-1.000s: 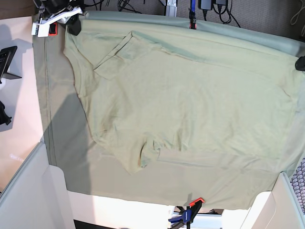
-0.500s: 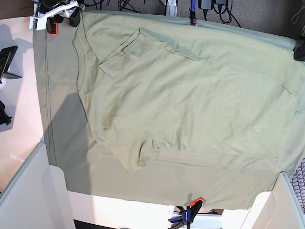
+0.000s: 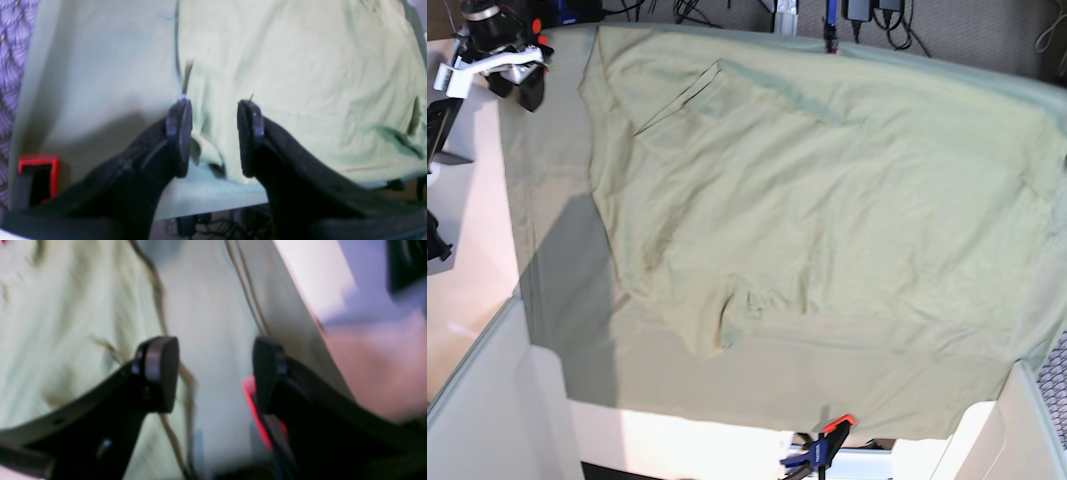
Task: Fold the T-shirt properly
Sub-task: 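Drag the folded shirt back toward the robot with both grippers, then reach both grippers to the shirt's middle and pinch the fabric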
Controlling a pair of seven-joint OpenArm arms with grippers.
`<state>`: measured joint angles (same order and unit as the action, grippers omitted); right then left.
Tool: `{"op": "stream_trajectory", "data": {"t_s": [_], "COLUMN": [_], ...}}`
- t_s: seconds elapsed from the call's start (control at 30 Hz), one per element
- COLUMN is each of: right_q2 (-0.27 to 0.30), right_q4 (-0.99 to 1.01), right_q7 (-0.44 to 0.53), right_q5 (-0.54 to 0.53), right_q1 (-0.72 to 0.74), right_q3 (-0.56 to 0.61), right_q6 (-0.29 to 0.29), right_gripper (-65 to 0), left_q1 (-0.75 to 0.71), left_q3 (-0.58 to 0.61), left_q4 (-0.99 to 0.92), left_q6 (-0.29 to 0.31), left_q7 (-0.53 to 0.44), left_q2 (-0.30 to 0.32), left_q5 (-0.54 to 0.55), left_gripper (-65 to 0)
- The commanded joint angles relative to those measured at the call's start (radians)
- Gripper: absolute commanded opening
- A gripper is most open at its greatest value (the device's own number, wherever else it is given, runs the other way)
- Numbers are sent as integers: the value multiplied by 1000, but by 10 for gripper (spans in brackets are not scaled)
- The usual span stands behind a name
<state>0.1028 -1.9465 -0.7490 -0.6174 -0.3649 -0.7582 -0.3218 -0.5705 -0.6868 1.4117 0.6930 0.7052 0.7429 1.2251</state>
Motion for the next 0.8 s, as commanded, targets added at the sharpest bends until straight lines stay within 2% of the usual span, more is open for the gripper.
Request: {"op": "stream_trajectory", "data": {"t_s": [0.0, 0.13, 0.27, 0.37, 0.53, 0.77], "right_q2": [13, 13, 13, 13, 13, 13], "right_q4": [-15, 39, 199, 391, 749, 1201], "right_q7": [29, 68, 103, 132, 183, 268], "right_q5": [-4, 71, 164, 225, 306, 449], "right_q1": [42, 201, 399, 564, 816, 1030], "right_q3": [8, 95, 198, 247, 256, 271], "right_q6": [-1, 0, 0, 1, 1, 1], "right_gripper": [-296, -296, -296, -296, -296, -296], "left_q1": [5, 22, 22, 21, 22, 22], "left_q3": [-12, -12, -8, 2, 2, 2], "left_q4": [23, 66, 113, 136, 138, 138], "left_q6": [5, 5, 5, 5, 5, 5], "left_q7": [-30, -44, -43, -44, -48, -73], "left_q2": [24, 26, 35, 45, 44, 44], "left_q5": [2, -37, -52, -92, -93, -93], "left_gripper": [-391, -391, -391, -391, -391, -391]}}
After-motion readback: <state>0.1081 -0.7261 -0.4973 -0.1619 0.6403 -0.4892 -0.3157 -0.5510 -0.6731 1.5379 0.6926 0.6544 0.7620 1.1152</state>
